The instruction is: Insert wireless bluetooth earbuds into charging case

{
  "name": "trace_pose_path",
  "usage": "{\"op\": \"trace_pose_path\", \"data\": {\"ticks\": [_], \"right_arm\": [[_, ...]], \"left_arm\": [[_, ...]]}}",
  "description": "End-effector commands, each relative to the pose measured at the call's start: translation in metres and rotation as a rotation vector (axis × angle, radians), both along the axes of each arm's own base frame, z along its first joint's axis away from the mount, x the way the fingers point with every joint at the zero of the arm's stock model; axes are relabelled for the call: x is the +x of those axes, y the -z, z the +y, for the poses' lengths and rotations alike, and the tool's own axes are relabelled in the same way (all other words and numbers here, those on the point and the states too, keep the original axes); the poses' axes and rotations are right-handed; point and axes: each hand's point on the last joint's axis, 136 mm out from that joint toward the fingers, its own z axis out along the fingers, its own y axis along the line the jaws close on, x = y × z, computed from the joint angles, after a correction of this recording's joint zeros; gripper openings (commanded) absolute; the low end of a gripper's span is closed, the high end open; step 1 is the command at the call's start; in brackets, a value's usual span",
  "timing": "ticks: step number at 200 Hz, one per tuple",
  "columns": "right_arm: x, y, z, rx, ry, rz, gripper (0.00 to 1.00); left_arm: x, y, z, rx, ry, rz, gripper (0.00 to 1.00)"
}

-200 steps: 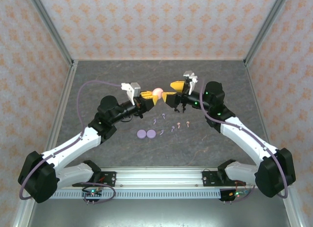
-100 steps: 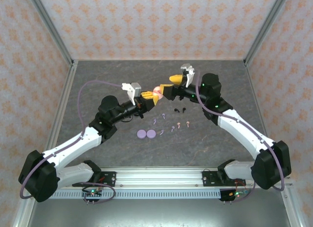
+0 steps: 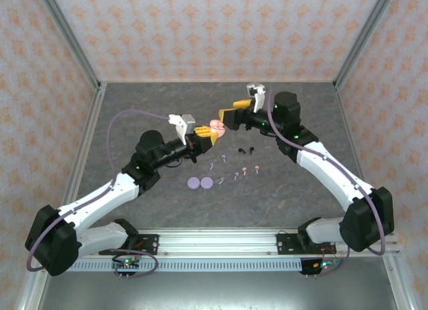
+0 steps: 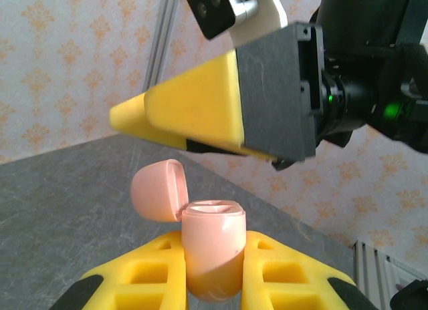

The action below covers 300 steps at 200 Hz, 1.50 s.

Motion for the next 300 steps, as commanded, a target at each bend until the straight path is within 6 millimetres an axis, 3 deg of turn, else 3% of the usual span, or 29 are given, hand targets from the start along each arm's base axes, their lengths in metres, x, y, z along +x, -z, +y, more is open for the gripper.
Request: {"op": "trace_pose_path", "data": {"ticks": [1,15,44,51,76,114,157,224,300], "right_arm": [[-0.008,-0.03,-0.024,0.0,0.096,0.009,0.91],[-0.009,-0.019,-0.042,-0.069,0.184,0.068,0.92],[-0.013,0.038,-0.071,-0.246,0.31,0.252,0.88],[-0.017,0.042,-0.081,-0.248,0.354,0.27,0.88],[-0.025,0.095,-0.1,-0.321,0.443,0.421,0.88],[-0.038,0.177,-0.109,-0.489,0.449,0.664,0.77],[-0.046,0.236,-0.091,-0.626,0.39,0.841,0.6],[-0.044,0.277,-0.072,-0.745,0.384,0.895,0.37],[-0.044,0.296,-0.068,-0.773,0.378,0.925,0.28]], "left_arm": [[-0.011,-0.015,0.0,0.042,0.019,-0.079,0.0],[-0.016,-0.013,0.002,0.082,0.022,-0.112,0.0],[-0.029,-0.01,0.007,0.138,0.036,-0.21,0.0],[-0.034,-0.01,0.007,0.148,0.045,-0.243,0.0],[-0.045,-0.011,0.012,0.183,0.044,-0.337,0.0],[-0.058,-0.016,0.017,0.201,0.053,-0.43,0.0],[-0.069,-0.025,0.016,0.181,0.086,-0.465,0.0],[-0.079,-0.03,0.013,0.168,0.112,-0.482,0.0],[-0.079,-0.028,0.011,0.177,0.125,-0.468,0.0]]}}
